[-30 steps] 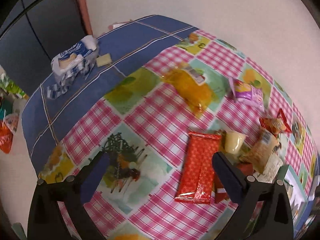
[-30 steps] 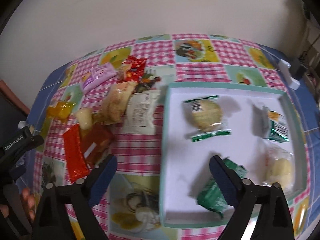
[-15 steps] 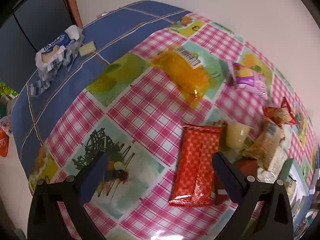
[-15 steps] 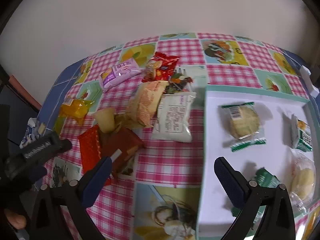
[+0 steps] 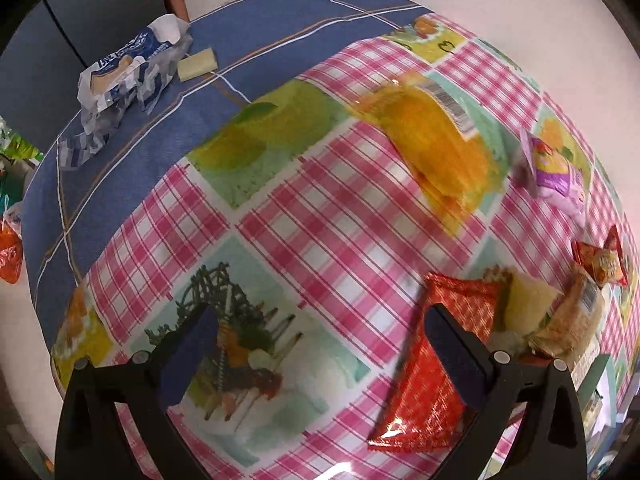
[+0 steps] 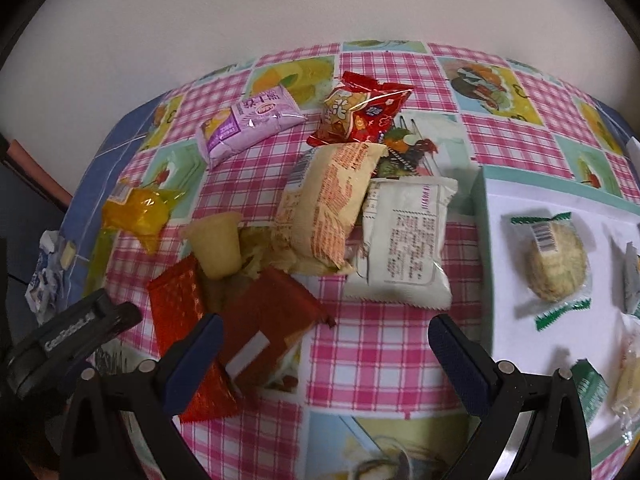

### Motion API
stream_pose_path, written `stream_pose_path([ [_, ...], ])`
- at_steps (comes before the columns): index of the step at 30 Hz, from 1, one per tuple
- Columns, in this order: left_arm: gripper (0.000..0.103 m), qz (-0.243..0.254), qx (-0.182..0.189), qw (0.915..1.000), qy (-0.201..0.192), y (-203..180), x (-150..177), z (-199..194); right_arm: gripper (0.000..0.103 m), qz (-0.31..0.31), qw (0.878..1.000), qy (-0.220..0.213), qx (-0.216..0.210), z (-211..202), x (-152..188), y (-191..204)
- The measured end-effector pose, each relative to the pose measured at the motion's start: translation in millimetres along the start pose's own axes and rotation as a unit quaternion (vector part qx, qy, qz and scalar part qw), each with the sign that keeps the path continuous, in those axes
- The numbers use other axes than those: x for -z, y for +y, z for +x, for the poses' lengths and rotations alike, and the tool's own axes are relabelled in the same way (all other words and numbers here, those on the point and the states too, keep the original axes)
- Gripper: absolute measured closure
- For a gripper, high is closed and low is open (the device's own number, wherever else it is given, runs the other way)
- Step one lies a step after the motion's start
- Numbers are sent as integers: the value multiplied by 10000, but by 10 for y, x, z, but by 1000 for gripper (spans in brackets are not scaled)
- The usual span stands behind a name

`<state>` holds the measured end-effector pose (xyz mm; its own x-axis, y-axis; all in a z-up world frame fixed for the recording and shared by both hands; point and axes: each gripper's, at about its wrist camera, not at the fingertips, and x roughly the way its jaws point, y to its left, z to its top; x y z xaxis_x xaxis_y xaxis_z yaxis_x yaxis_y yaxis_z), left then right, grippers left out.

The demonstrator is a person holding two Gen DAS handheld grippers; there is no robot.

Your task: Organize snacks

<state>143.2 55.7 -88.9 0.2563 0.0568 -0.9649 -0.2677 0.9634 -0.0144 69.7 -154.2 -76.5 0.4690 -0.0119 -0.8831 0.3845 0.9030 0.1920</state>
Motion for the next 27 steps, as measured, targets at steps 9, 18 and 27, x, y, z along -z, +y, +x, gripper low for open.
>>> stream_pose_path([
  [9, 0, -47, 19, 10000, 32, 189, -246, 154, 0, 27, 9998, 132, 172, 278, -70, 164],
  [18, 0, 163, 197, 9996, 69, -37, -274, 198, 0, -300, 9971, 215, 664, 373, -10, 273],
  [27, 0, 790, 501, 9955, 174, -534, -136, 209, 0, -350, 9957, 299, 804, 348, 77, 137],
])
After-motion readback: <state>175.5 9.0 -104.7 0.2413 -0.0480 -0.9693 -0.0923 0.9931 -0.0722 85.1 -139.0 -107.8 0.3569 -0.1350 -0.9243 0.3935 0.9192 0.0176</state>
